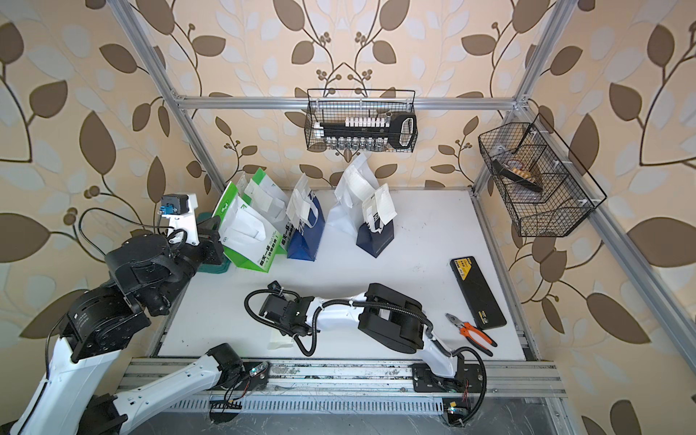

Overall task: Staple the receipts to the bags
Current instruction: Pick up the receipt from the center of the board, then place the takeout bag at the center of the board.

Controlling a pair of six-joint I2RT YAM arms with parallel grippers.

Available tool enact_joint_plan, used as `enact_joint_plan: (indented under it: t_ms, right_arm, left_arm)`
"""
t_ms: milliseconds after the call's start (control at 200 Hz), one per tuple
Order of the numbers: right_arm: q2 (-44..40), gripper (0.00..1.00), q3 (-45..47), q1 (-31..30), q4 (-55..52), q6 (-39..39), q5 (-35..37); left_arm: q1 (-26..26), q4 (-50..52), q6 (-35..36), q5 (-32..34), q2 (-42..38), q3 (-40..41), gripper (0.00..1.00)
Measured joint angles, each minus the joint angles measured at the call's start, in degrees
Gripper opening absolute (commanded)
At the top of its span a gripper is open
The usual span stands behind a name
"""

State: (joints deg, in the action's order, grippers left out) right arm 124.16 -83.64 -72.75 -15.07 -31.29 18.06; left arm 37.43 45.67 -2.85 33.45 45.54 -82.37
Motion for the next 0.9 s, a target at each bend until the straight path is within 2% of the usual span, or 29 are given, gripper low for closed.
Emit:
enact_joint_plan:
  t_ms: [205, 370, 670, 785, 900]
  right_arm:
    - [-2.97, 0.0, 5.33, -0.09, 4.37, 3.13, 0.94]
    - [-15.91, 0.0, 20.09, 0.85, 6.88, 8.61, -0.2]
    - [-55.01, 0.0, 36.87, 6.56, 5.75, 16.57, -5.79]
    - [-69.51, 0.0, 39.01, 8.61, 0.76, 19.23, -9.2]
    - [-79.3, 0.0, 39.08, 9.38, -4.39, 21.59, -11.8]
  left_arm:
    - [-0.02, 0.0, 1.07, -0.5, 0.0, 0.0, 0.0]
    - [-0.02, 0.02, 2.14, -5.53, 0.39, 0.02, 0.0]
    - [-0.02, -1.84, 5.42, -28.41, 6.91, 2.78, 0.0]
    - [-0.02, -5.07, 6.64, -38.6, 9.11, 7.06, 0.0]
    - [0.0, -9.07, 7.48, -46.84, 11.89, 10.73, 0.0]
